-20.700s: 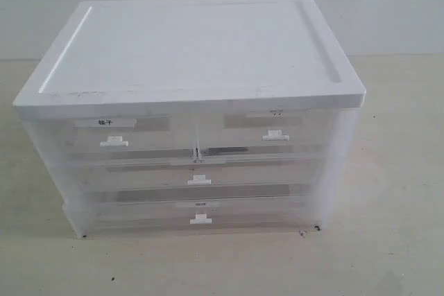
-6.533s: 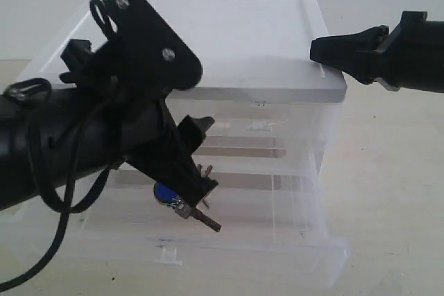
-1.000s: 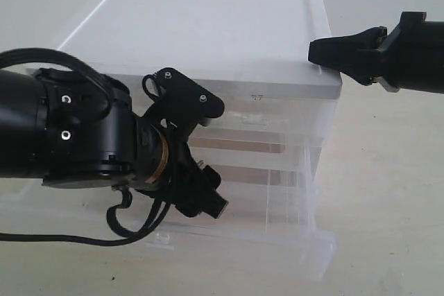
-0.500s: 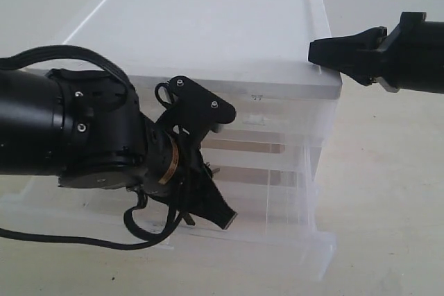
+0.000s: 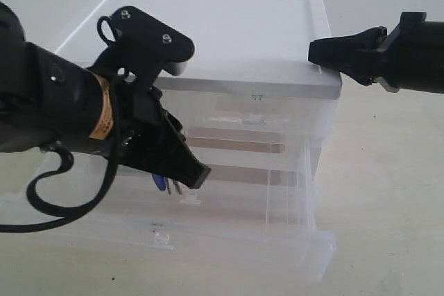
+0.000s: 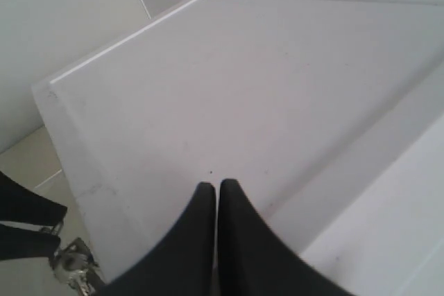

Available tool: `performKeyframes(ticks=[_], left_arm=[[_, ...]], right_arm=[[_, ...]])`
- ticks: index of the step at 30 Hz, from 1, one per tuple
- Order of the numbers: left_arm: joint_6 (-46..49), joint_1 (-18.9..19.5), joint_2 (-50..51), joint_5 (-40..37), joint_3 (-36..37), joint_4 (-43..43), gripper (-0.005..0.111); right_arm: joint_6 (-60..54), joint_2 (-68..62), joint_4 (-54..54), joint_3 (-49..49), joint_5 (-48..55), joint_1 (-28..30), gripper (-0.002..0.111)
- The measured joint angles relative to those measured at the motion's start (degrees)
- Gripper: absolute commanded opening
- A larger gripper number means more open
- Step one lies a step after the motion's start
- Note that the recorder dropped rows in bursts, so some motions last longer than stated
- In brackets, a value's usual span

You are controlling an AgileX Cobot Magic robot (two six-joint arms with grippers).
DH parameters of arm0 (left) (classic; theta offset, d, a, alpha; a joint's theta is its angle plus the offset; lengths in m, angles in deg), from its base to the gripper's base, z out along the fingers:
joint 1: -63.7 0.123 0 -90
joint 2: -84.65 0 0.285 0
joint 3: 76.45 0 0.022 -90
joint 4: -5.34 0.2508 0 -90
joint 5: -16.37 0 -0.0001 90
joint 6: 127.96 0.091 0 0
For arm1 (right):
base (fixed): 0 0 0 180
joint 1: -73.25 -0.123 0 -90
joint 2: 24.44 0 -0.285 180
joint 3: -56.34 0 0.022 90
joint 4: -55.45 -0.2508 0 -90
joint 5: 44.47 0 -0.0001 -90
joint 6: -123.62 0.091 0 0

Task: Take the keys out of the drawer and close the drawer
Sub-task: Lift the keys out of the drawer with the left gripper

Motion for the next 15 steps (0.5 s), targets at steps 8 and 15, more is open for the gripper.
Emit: performKeyframes(ticks=[8,15], left_arm=[[1.61,0.0,-6.31,-3.04,-0.4,1.04,0.005],[3.41,0.0,-15.39,-7.05,-3.27,2.28,0.005]], right_arm=[[0.0,0.0,0.0,0.0,0.0,0.0,0.0],[-0.12,0.0,0.0,0.0,0.0,0.0,0.0]])
